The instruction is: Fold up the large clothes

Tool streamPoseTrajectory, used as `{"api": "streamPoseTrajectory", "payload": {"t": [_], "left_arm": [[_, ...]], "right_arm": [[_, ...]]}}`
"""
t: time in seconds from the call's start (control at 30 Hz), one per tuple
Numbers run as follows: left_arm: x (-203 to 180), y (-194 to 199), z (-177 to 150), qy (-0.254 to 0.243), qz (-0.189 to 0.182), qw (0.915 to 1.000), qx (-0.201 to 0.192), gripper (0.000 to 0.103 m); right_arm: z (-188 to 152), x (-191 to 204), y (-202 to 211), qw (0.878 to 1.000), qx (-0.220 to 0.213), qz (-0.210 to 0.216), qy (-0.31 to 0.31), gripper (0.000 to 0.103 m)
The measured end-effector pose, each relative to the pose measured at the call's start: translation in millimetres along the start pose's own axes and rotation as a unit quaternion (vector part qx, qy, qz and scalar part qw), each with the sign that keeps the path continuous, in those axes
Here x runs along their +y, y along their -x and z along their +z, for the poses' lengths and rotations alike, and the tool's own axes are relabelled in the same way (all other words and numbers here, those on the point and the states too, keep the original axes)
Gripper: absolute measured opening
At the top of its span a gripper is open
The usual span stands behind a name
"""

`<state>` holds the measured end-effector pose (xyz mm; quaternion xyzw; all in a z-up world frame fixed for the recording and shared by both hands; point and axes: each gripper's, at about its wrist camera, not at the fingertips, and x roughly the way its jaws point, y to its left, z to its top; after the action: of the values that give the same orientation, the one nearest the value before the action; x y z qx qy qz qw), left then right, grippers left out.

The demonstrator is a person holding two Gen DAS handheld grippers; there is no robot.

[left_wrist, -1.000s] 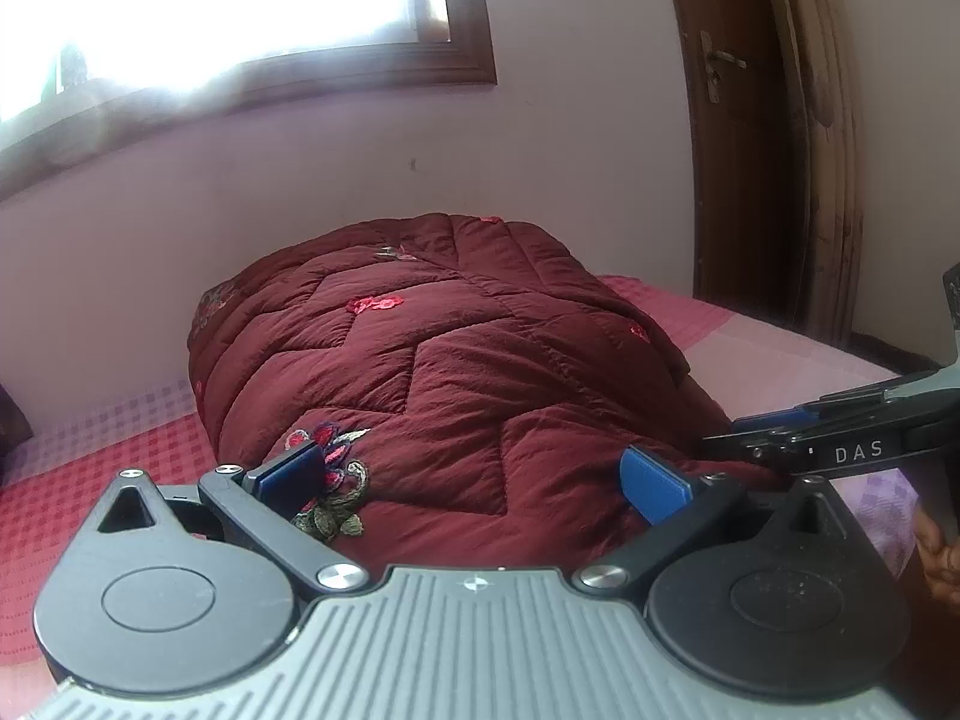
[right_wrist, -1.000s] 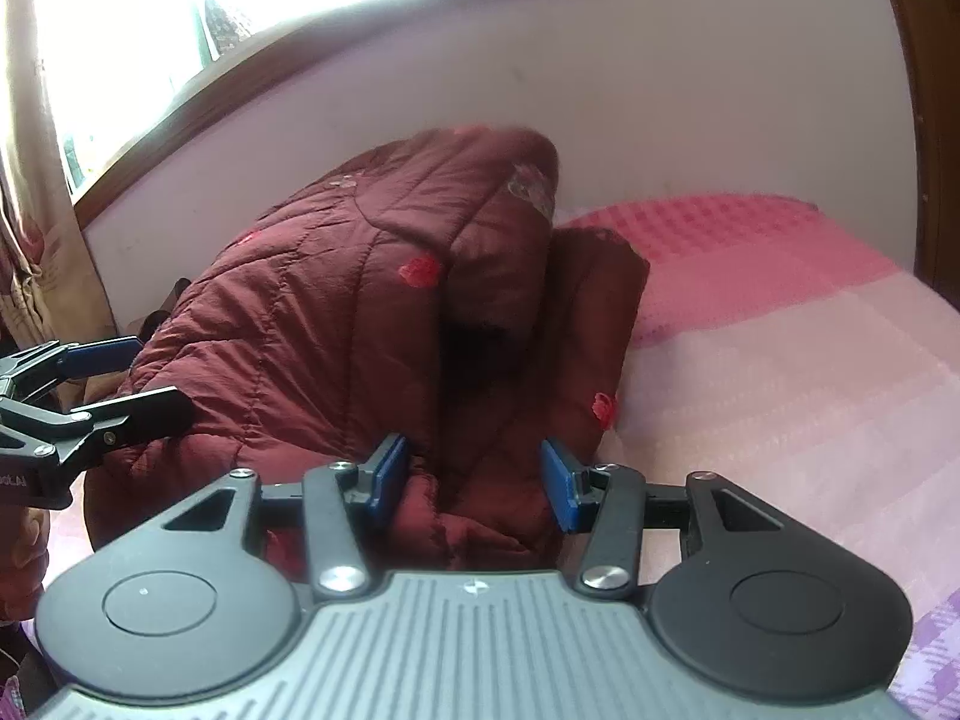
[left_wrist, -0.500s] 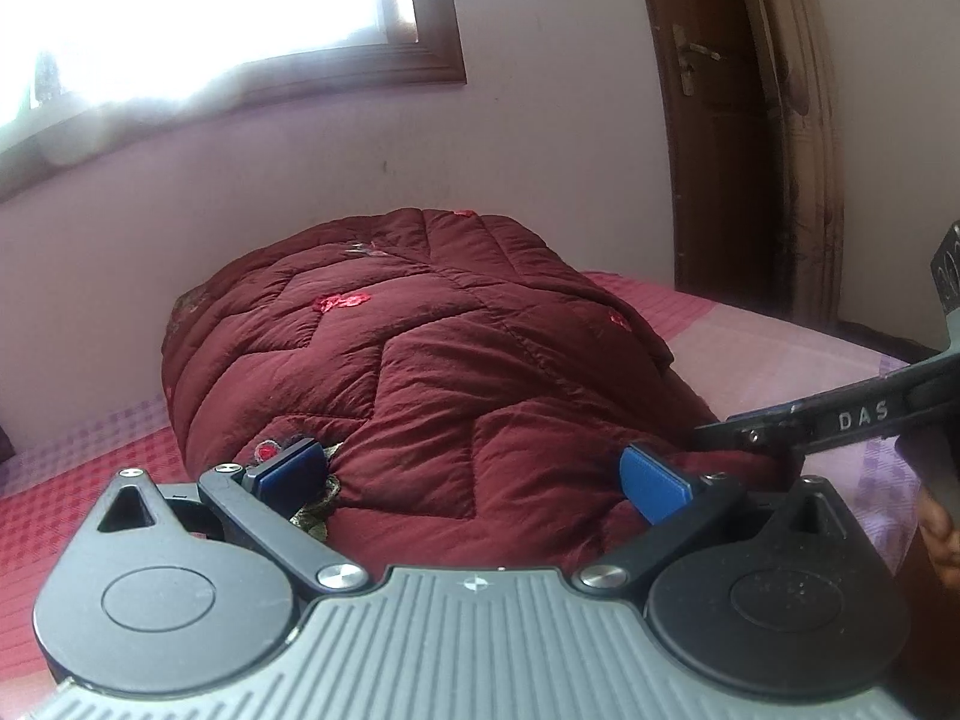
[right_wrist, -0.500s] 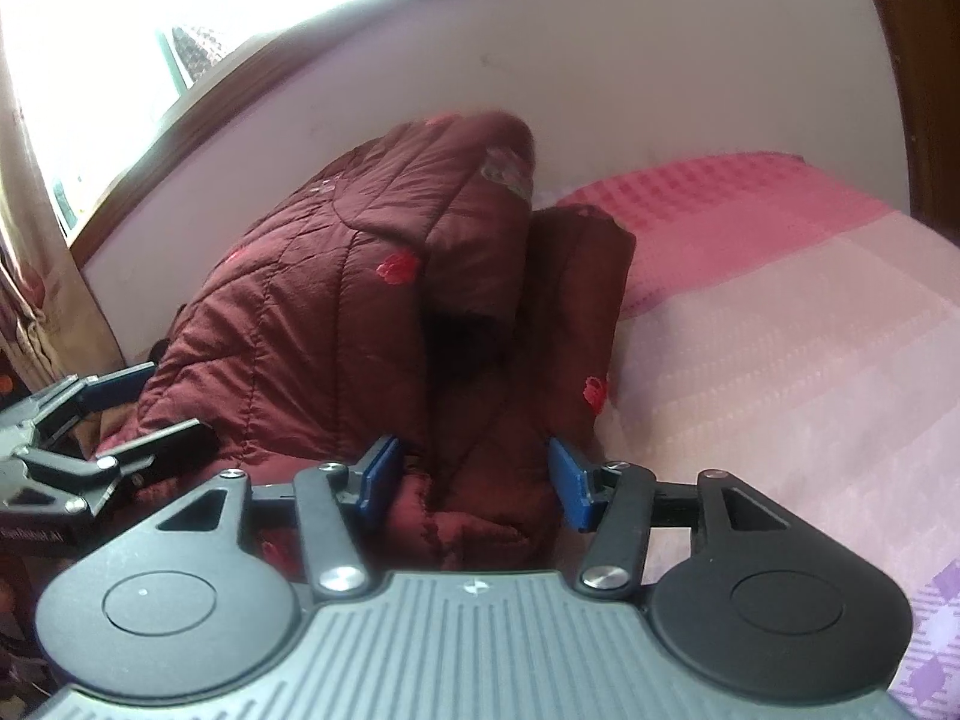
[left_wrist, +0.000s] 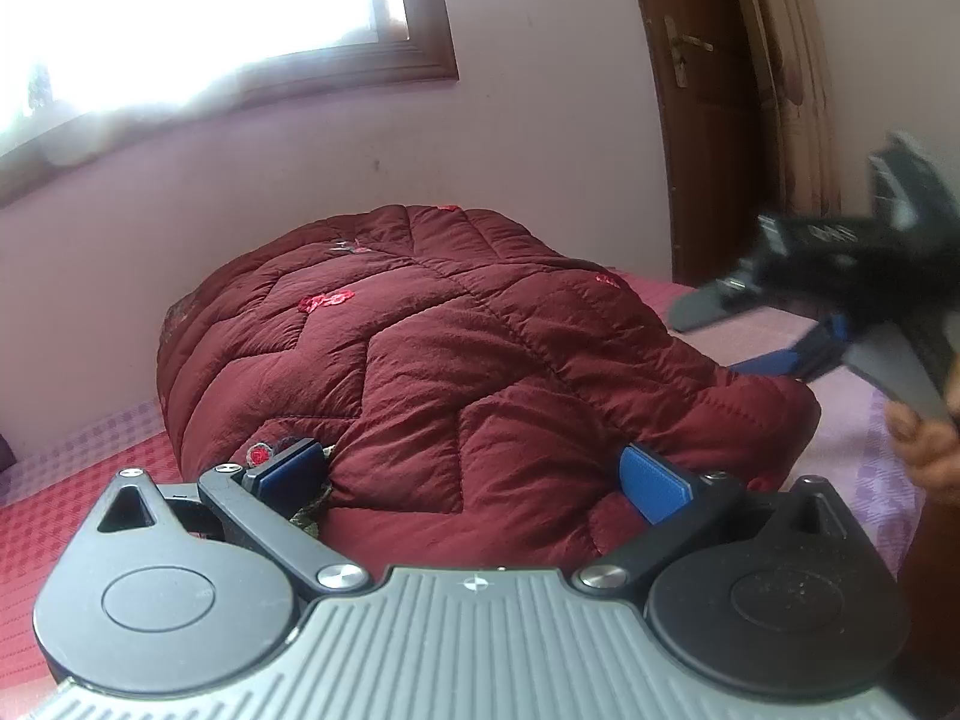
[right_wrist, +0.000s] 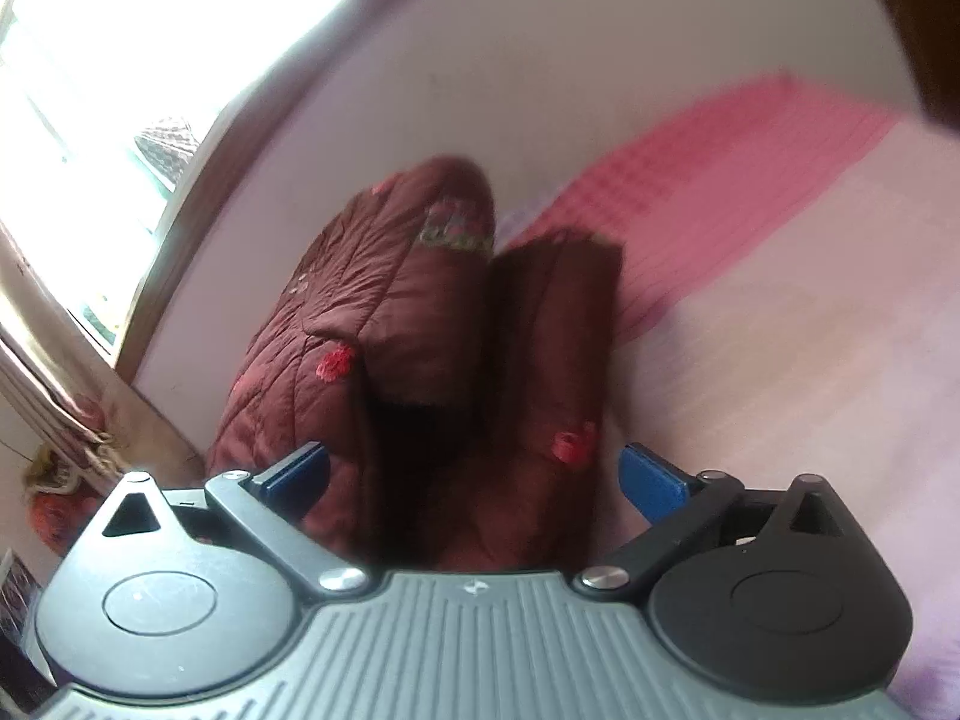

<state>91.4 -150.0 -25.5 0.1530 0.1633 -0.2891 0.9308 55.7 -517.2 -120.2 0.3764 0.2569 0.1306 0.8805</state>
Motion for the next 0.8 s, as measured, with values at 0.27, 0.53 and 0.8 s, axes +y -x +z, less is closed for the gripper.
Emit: {"api": "streamPoseTrajectory", "payload": {"t": [0.27, 0.53, 0.8], "left_arm": [[-1, -2, 1, 0.0, 0.0, 1.0, 0.002, 0.103], [2, 6, 3, 0.007, -0.009, 0.9999, -0.013, 0.101], [0, 20, 42, -0.01, -0.03, 0.9946, -0.098, 0.103]], "right_arm": [[32, 14, -24, 0.999, -0.015, -0.029, 0.019, 0.103], [70, -16, -36, 0.995, -0.036, -0.093, -0.004, 0.036], [64, -32, -56, 0.999, -0.008, -0.02, -0.025, 0.037]]}}
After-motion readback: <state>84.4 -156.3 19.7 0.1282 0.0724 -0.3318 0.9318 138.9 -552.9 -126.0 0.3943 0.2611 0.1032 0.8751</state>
